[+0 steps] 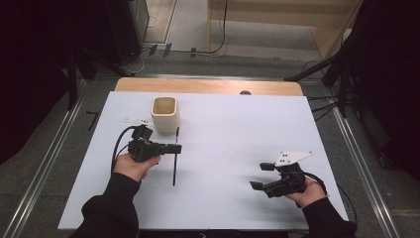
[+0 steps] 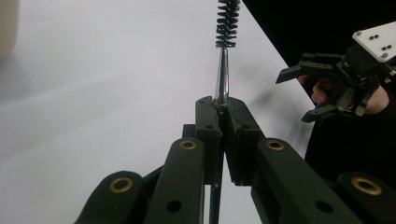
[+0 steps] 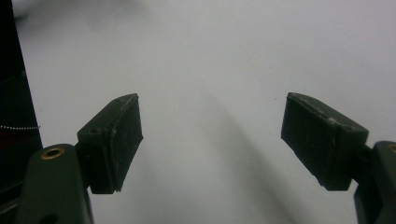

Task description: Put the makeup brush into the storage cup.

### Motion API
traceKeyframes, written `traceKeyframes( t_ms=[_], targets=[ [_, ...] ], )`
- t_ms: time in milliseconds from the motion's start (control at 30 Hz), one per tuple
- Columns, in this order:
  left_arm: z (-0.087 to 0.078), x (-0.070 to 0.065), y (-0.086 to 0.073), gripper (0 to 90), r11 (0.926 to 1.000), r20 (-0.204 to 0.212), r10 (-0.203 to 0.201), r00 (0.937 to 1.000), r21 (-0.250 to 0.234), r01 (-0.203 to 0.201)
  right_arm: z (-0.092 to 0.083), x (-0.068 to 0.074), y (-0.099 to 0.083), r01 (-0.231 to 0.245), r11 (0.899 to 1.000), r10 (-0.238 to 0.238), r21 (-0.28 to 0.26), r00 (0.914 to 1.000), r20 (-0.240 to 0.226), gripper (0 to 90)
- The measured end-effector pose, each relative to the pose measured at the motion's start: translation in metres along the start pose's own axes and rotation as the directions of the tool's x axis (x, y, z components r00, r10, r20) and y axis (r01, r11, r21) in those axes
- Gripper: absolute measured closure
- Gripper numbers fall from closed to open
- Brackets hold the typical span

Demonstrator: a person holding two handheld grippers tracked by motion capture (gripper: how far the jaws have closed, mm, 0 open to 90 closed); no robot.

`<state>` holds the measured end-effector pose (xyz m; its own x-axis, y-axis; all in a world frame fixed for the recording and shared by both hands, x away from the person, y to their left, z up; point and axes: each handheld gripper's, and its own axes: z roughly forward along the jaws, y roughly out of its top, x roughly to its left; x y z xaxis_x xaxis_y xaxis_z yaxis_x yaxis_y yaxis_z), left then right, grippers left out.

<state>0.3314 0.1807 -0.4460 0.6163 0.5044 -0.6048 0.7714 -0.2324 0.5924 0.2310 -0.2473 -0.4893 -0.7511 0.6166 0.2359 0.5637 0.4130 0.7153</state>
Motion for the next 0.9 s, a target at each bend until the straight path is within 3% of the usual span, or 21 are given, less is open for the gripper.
traceKeyframes(
  t_ms=[900],
  targets=[
    [-0.029,0.024,0.003,85.3,0.9993,-0.049,-0.014,0.9987,-0.036,0.012,0.003,-0.001,0.001,-0.007,1.000,0.007,0.014,1.0000,0.001,21.8]
  ],
)
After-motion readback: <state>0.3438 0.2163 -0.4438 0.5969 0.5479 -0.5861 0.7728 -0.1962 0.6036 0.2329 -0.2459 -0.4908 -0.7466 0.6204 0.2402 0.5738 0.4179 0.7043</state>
